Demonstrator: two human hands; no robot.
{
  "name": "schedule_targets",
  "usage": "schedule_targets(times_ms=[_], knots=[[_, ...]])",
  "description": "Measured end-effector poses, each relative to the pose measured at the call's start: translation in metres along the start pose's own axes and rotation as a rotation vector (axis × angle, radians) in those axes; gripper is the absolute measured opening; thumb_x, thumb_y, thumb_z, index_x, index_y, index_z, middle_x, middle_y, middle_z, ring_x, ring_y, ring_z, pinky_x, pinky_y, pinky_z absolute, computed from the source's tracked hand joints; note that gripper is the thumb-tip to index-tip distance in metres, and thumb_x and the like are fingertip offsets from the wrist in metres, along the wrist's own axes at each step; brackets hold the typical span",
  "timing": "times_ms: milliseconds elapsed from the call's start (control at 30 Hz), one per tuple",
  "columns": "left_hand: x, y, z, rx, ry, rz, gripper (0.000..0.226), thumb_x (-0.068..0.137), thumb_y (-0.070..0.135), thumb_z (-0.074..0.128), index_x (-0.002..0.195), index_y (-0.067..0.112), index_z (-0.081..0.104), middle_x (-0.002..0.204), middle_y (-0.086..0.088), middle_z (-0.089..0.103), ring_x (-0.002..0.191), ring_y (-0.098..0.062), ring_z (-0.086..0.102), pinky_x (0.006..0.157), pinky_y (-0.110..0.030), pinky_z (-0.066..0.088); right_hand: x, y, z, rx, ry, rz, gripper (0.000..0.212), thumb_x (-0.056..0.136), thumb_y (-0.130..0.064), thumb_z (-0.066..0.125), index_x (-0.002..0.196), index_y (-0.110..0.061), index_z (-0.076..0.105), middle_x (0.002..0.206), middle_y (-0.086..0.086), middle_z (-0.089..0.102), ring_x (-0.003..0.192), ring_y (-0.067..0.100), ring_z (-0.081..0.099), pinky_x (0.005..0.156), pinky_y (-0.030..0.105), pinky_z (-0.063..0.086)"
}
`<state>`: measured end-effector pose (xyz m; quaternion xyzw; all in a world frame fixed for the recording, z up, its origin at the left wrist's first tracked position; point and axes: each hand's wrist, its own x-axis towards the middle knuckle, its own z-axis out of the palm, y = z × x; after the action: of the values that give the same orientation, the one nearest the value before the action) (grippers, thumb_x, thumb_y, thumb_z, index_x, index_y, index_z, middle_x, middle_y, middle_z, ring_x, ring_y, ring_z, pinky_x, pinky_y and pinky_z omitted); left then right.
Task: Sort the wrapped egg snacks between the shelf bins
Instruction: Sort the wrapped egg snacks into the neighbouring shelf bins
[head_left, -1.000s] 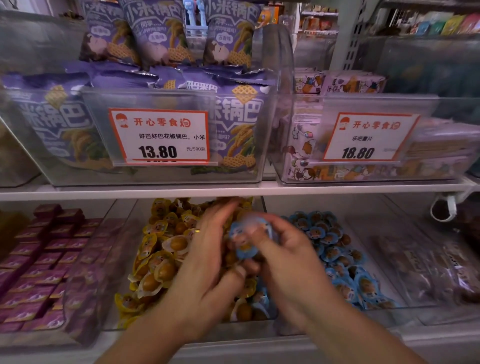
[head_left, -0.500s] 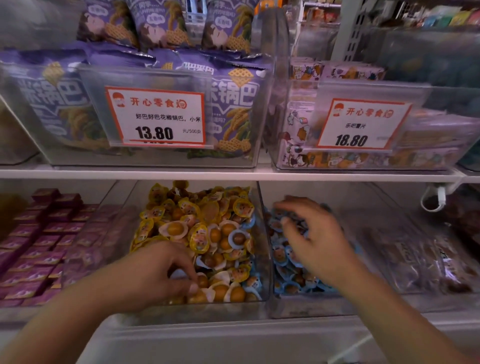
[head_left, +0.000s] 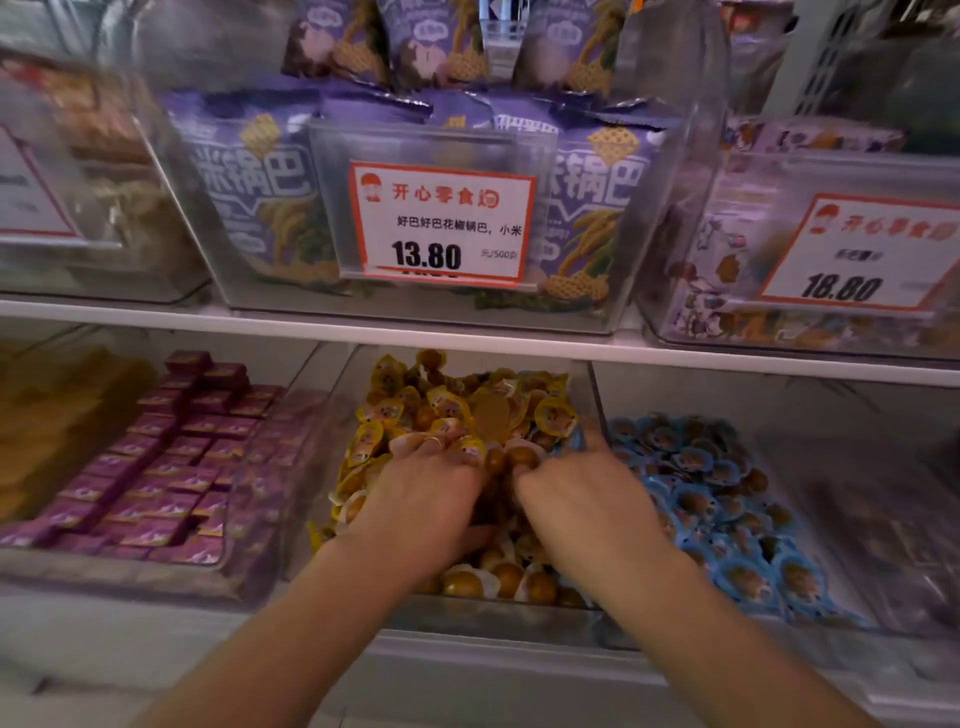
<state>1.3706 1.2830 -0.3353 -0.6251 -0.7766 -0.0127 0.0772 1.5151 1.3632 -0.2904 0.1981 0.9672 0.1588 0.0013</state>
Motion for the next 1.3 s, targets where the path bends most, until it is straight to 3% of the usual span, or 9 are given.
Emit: schedule_targets(times_ms=[167,300,433,533,700,867,1000,1100,1300], knots=[[-0.005,-0.012,-0.012,-0.547,0.151,-0.077,0.032,0.085,0.060,0.059,0.081,0.028,0.065,0.081,0.011,0.062,0.079,-0.003,0.057,0.068,-0.030,0.045,-0.012,0.012,0.017,0.621,0.293,0.072,0.029,0.091,-0.033,0.060,0.119,-0.033,0.065,0.107,-0.012,0.071,0.100,0.009,0.065,0.104,0.034,0.045],[-0.009,0.008,-0.032,-0.937,0.537,-0.256,0.028,0.083,0.065,0.054,0.081,0.038,0.061,0.078,0.014,0.062,0.077,-0.001,0.060,0.059,-0.013,0.042,-0.040,0.010,0.004,1.381,0.613,0.409,0.016,0.097,-0.026,0.061,0.107,-0.037,0.069,0.093,-0.012,0.073,0.081,0.008,0.071,0.070,0.022,0.057],[-0.008,0.061,-0.047,-0.980,0.650,-0.088,0.020,0.088,0.058,0.053,0.097,0.040,0.052,0.093,0.018,0.051,0.089,0.002,0.053,0.071,-0.007,0.038,-0.048,0.001,-0.017,2.283,0.245,0.637,0.026,0.098,-0.027,0.052,0.094,-0.019,0.077,0.093,0.011,0.072,0.083,0.029,0.073,0.067,0.041,0.056],[-0.002,0.088,-0.050,-0.806,0.557,0.052,0.033,0.093,0.063,0.041,0.109,0.035,0.047,0.105,0.014,0.047,0.097,-0.003,0.048,0.083,-0.020,0.040,-0.056,0.005,-0.025,2.704,0.118,0.581,0.038,0.092,-0.035,0.050,0.107,-0.011,0.076,0.114,0.016,0.071,0.108,0.024,0.069,0.093,0.039,0.051],[0.008,0.100,-0.047,-0.779,0.291,0.273,0.067,0.097,0.067,0.026,0.146,0.023,0.037,0.149,0.009,0.037,0.141,-0.005,0.032,0.113,-0.035,0.032,-0.075,0.032,-0.006,2.513,0.287,0.681,0.032,0.093,-0.022,0.056,0.117,-0.006,0.070,0.118,0.020,0.070,0.110,0.026,0.067,0.096,0.040,0.051],[0.013,0.096,-0.027,-0.822,0.362,0.196,0.056,0.100,0.061,0.030,0.148,0.030,0.035,0.150,0.013,0.039,0.141,-0.001,0.033,0.113,-0.024,0.030,-0.068,0.074,0.024,2.305,0.380,0.832,0.011,0.083,-0.013,0.070,0.086,-0.002,0.070,0.079,0.019,0.066,0.065,0.024,0.069,0.044,0.026,0.048],[0.026,0.053,-0.009,-0.574,0.369,0.063,0.033,0.096,0.034,0.048,0.121,0.023,0.066,0.127,0.008,0.059,0.119,-0.012,0.055,0.097,-0.040,0.048,-0.037,0.109,0.052,1.661,0.323,0.905,0.029,0.097,-0.029,0.061,0.117,-0.009,0.063,0.126,0.018,0.064,0.102,0.021,0.068,0.086,0.034,0.055],[0.030,0.030,0.004,-0.271,0.179,0.145,0.047,0.094,0.047,0.045,0.134,0.025,0.059,0.140,0.003,0.053,0.138,-0.021,0.042,0.113,-0.048,0.037,-0.021,0.109,0.060,1.117,0.107,0.666,0.065,0.098,-0.047,0.051,0.155,-0.028,0.027,0.158,-0.001,0.035,0.143,0.019,0.036,0.107,0.025,0.029],[0.042,0.026,0.018,-0.031,0.031,0.189,0.079,0.085,0.079,0.029,0.154,0.040,0.023,0.164,0.000,0.016,0.151,-0.026,0.016,0.121,-0.048,0.014,-0.021,0.069,0.052,1.433,0.350,0.456,0.038,0.098,-0.043,0.051,0.136,-0.038,0.055,0.135,-0.023,0.056,0.119,-0.017,0.049,0.102,0.010,0.040]])
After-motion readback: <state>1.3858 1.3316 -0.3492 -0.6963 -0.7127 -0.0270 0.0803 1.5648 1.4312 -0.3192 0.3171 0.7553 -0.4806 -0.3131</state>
